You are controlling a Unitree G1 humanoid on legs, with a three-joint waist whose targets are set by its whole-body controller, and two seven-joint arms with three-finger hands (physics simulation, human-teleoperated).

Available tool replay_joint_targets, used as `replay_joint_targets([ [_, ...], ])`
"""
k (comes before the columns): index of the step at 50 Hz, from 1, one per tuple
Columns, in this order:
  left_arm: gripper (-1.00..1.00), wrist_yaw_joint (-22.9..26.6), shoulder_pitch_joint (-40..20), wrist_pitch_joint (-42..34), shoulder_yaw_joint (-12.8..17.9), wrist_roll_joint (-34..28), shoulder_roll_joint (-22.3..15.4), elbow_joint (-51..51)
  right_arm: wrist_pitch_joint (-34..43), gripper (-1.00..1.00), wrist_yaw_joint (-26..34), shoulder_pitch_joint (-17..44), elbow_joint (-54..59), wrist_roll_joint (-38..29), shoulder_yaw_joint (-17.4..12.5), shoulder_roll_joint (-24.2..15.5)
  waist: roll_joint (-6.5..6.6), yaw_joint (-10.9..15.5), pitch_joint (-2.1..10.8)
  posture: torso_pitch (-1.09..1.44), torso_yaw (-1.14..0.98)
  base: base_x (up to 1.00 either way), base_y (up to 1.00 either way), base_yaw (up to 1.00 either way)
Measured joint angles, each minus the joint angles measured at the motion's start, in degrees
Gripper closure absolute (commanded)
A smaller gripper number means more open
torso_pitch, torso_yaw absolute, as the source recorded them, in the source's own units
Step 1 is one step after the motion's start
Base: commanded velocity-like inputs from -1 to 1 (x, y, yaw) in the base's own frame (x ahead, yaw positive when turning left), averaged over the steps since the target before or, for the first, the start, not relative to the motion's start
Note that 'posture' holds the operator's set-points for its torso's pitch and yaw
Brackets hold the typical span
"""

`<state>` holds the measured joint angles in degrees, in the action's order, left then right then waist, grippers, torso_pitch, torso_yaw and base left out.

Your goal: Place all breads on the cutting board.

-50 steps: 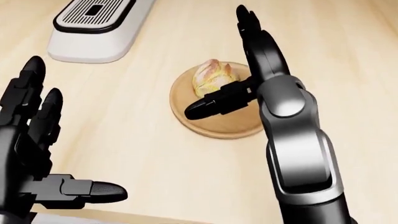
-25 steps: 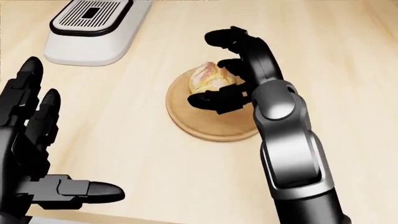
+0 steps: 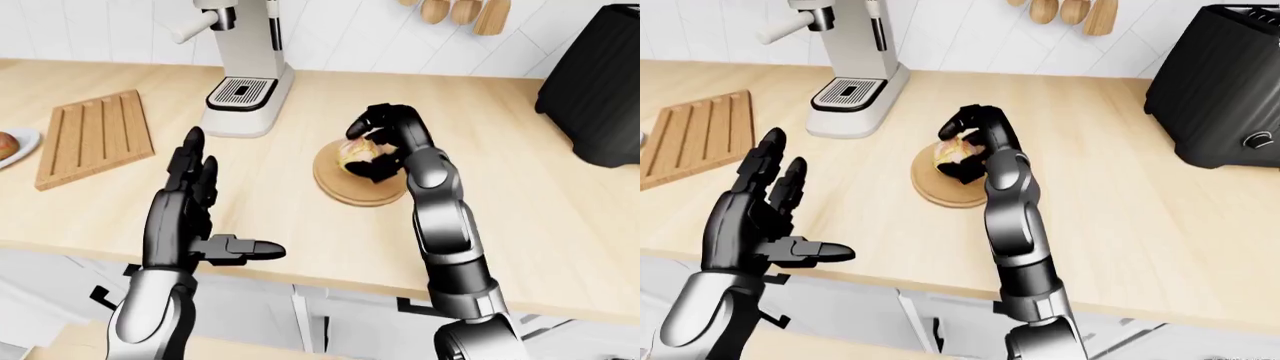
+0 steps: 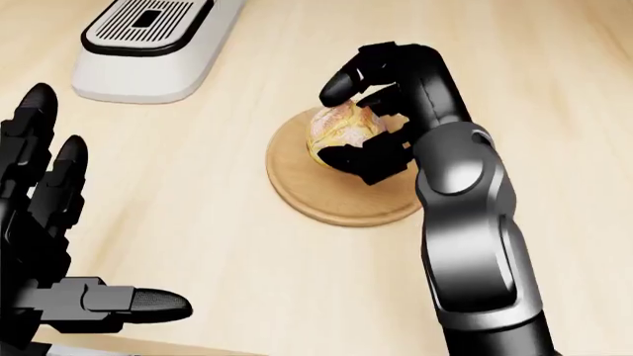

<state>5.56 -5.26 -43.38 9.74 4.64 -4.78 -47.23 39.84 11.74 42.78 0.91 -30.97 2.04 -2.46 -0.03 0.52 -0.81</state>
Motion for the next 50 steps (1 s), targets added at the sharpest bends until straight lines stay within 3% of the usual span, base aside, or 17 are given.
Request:
replay_joint_targets([
  [6,-1.00,-0.1,-0.7,-1.6,-0.1,0.2,-0.2,-0.9,6.9,1.00,3.9,0.1,-12.0,-1.3,-0.7,-0.8,0.28,0.0,-0.42,0.00,0.00,0.00,0.00,0.00],
  [16,-1.00,-0.4,-1.2,-2.8,0.5,0.5,-0.4,-2.2,15.5,1.00,5.6,-1.4,-26.2,0.4,-1.9,-1.9,0.37,-0.2,-0.51,0.00,0.00,0.00,0.00,0.00],
  [36,-1.00,-0.5,-1.8,-5.1,1.0,1.0,-0.6,-3.9,19.1,1.00,6.3,-3.2,-31.9,0.9,0.6,-2.4,0.79,-0.7,-0.58,0.00,0.00,0.00,0.04,0.00],
  [40,-1.00,-0.2,-2.1,-5.4,0.7,1.5,-0.7,-4.3,19.0,1.00,6.3,-3.5,-31.7,-0.1,-0.4,-2.1,-0.04,-1.0,0.12,0.00,0.00,0.00,0.30,0.00],
  [43,-1.00,-0.2,-2.5,-5.5,1.2,1.7,-1.0,-5.2,18.3,1.00,6.0,-3.1,-31.7,-0.6,-0.4,-1.7,1.93,-1.1,-0.33,0.00,0.00,0.00,0.30,0.00],
  [45,-1.00,-0.4,-2.6,-5.8,1.6,1.7,-1.1,-5.7,17.9,1.00,6.0,-2.8,-31.9,-0.7,-0.1,-1.6,4.38,-1.3,-0.60,0.00,0.00,0.00,0.31,0.00],
  [48,-1.00,-0.7,-2.0,-6.6,2.2,1.4,-1.3,-5.4,18.1,1.00,6.6,-3.7,-31.3,-0.3,1.3,-0.7,4.12,-0.4,-1.47,0.00,0.00,0.00,0.30,0.00],
  [50,-1.00,-0.8,-2.0,-7.2,2.5,1.5,-1.3,-5.6,18.6,1.00,7.2,-3.9,-31.4,-0.1,1.5,-0.7,3.76,-0.6,-1.31,0.00,0.00,0.00,0.30,0.00],
])
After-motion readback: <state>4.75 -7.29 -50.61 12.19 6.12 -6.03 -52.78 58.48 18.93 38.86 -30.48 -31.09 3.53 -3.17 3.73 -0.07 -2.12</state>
